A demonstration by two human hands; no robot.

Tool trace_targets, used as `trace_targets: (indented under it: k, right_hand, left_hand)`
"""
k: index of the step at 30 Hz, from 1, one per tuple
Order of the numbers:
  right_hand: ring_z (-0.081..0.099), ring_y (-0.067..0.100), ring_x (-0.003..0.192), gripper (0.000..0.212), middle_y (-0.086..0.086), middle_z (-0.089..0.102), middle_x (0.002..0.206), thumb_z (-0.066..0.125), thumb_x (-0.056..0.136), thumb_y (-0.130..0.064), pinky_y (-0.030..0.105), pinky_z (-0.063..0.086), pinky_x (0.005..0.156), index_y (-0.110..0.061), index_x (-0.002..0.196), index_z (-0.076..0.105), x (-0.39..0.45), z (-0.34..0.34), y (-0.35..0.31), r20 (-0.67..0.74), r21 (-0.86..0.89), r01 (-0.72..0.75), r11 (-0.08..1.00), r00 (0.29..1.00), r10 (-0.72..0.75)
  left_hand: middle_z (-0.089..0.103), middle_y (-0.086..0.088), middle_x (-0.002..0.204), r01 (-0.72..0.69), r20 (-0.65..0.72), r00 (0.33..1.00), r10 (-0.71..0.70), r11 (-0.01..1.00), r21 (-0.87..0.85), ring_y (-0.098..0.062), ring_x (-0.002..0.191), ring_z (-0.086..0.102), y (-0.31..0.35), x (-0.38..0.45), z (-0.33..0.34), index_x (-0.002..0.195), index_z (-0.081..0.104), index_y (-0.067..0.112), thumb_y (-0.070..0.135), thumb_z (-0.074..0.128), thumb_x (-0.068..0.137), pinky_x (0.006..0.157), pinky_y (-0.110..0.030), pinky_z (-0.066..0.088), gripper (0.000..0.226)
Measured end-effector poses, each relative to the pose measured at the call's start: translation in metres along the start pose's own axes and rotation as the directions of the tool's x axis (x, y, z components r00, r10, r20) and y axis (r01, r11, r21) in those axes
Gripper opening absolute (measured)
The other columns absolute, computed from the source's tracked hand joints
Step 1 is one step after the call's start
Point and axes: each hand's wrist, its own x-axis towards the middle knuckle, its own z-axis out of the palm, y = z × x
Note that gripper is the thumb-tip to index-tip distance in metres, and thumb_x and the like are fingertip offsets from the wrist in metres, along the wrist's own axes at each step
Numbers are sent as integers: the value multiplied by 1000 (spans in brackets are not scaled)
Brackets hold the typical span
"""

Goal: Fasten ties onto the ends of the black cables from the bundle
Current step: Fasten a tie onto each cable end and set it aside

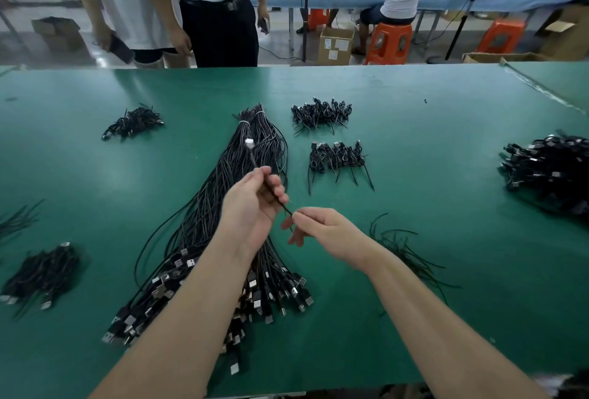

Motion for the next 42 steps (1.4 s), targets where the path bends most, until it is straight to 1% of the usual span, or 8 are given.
trace_targets:
  k: [3,7,13,17,27,30,33,42]
  right_hand:
    - [62,50,82,35,0,72,73,46,106,-36,68,46,95,-39,82,71,-6,-3,7,56,-103,-11,995,998,17]
    - [51,22,62,29,1,73,72,48,104,-38,42,48,70,-29,92,73,-16,-7,16,115,-147,-78,986,989,95]
    - [72,16,85,23,-4,76,84,52,104,-28,48,52,97,-21,98,73,-16,-13,29,122,-169,-149,974,978,170]
    - [57,19,69,22,-7,76,87,55,102,-39,39,50,65,-24,103,70,-8,-4,25,134,-222,-163,961,971,196]
    - [57,12,64,25,3,67,84,48,107,-25,20,48,61,-13,100,69,9,17,7,343,156,-138,978,936,77]
    - [44,11,54,28,-2,56,64,48,107,-20,21,37,53,-12,87,66,12,20,11,313,188,-160,969,945,95]
    - [32,10,49,33,-5,38,58,50,106,-30,20,27,48,-15,78,60,14,17,18,291,276,-241,931,944,158]
    - [26,7,41,51,-9,30,51,46,104,-41,21,22,46,-24,57,54,26,-17,9,256,393,-493,777,870,422]
  left_hand:
    - [56,-2,65,-16,-152,988,-3,992,-126,-12,47,49,12,16,-16,85,57,11,24,37,109,45,-25,43,34]
    - [53,1,60,-30,-235,972,-6,988,-148,-10,43,44,21,28,-33,85,53,12,25,33,111,43,-22,39,35]
    - [53,2,65,-3,-191,981,-27,987,-159,-9,45,36,32,28,-43,87,56,12,25,34,110,42,-21,31,34]
    - [40,5,56,43,-104,993,-52,996,-83,-8,44,25,24,22,-31,90,57,11,25,37,110,39,-21,24,32]
    - [38,5,55,107,23,994,-110,989,106,-9,44,30,2,9,-26,97,62,4,26,41,108,40,-21,32,32]
    - [71,-11,82,120,114,986,-125,992,46,-20,70,70,4,3,-24,79,66,9,30,39,108,58,-30,58,45]
    - [72,-23,114,130,252,959,-130,991,18,-36,111,69,9,-5,-23,78,71,10,34,32,108,80,-43,62,54]
    - [64,-39,117,154,484,796,-362,896,417,-52,111,64,5,-40,-30,106,69,-7,21,46,102,98,-58,52,37]
